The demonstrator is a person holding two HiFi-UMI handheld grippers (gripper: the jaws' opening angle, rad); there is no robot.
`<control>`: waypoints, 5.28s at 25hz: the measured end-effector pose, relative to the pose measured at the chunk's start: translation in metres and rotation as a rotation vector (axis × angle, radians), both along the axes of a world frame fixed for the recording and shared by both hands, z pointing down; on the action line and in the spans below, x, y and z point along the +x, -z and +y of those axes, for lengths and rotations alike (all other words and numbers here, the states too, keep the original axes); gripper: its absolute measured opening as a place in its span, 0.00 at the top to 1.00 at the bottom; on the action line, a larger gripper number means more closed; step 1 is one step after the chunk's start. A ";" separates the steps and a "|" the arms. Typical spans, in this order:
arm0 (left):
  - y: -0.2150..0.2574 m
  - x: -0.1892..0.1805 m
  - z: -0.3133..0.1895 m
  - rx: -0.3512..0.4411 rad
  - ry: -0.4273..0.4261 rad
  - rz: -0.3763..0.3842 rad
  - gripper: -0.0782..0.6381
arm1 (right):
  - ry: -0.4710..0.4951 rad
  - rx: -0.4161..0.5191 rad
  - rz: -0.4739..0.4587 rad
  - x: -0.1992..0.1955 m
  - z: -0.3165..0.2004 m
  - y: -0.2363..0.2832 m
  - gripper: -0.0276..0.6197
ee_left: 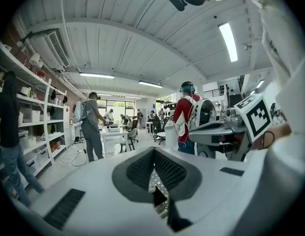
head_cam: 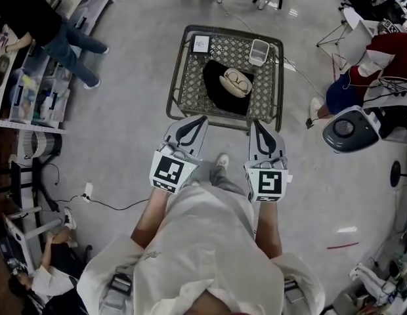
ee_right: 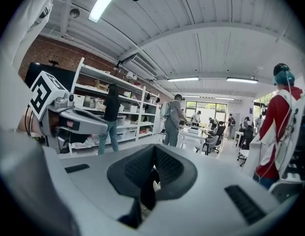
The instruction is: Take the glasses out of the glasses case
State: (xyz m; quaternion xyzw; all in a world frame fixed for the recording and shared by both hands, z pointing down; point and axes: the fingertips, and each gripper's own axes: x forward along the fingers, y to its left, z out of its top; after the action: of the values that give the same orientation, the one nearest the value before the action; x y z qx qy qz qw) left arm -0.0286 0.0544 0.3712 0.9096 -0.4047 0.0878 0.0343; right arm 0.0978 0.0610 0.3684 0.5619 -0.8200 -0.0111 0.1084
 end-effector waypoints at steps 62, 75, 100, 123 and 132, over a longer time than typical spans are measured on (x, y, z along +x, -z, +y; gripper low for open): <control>-0.086 0.016 -0.251 -0.114 -0.200 0.052 0.88 | -0.114 -0.191 0.069 0.005 -0.224 -0.087 0.95; -0.165 0.021 -0.253 -0.267 -0.224 0.005 0.88 | -0.091 -0.382 0.120 0.002 -0.238 -0.175 0.95; -0.251 0.062 -0.258 -0.451 -0.148 -0.112 0.88 | 0.106 -0.635 0.186 0.024 -0.239 -0.307 0.93; -0.289 0.072 -0.259 -0.559 -0.056 -0.152 0.88 | 0.336 -0.780 0.308 0.012 -0.233 -0.382 0.81; -0.298 0.071 -0.259 -0.585 -0.036 -0.154 0.88 | 0.402 -0.820 0.373 0.004 -0.234 -0.412 0.76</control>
State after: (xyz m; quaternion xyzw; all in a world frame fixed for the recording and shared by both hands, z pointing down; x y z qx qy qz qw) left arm 0.0423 -0.2046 0.6694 0.8587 -0.3474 0.2701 0.2626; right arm 0.1018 -0.1725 0.7807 0.2921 -0.8156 0.1913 0.4613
